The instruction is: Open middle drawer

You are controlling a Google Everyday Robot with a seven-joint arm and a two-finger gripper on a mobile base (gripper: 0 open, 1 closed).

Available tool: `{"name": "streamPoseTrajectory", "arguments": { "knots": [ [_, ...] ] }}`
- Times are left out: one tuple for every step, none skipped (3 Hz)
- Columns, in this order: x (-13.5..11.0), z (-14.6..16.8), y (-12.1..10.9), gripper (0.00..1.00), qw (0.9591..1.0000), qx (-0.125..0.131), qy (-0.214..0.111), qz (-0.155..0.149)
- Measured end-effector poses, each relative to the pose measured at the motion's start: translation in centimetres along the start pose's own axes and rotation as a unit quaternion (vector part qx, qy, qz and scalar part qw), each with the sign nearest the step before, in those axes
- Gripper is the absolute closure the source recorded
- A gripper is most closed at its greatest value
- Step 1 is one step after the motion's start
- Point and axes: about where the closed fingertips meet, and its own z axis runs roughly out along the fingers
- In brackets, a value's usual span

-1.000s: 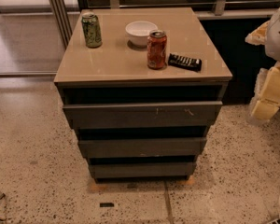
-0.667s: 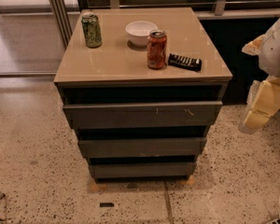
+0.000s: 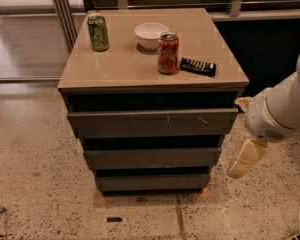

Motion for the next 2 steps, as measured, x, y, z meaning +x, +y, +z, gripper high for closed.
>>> {"name": "streamPoseTrajectory", "arguments": {
  "knots": [
    [1.3, 7.0, 1.3, 0.00, 0.9995, -0.027, -0.015, -0.006],
    [3.5, 14.3, 3.1, 0.00, 0.9969, -0.078, -0.011, 0.001]
  ]
}}
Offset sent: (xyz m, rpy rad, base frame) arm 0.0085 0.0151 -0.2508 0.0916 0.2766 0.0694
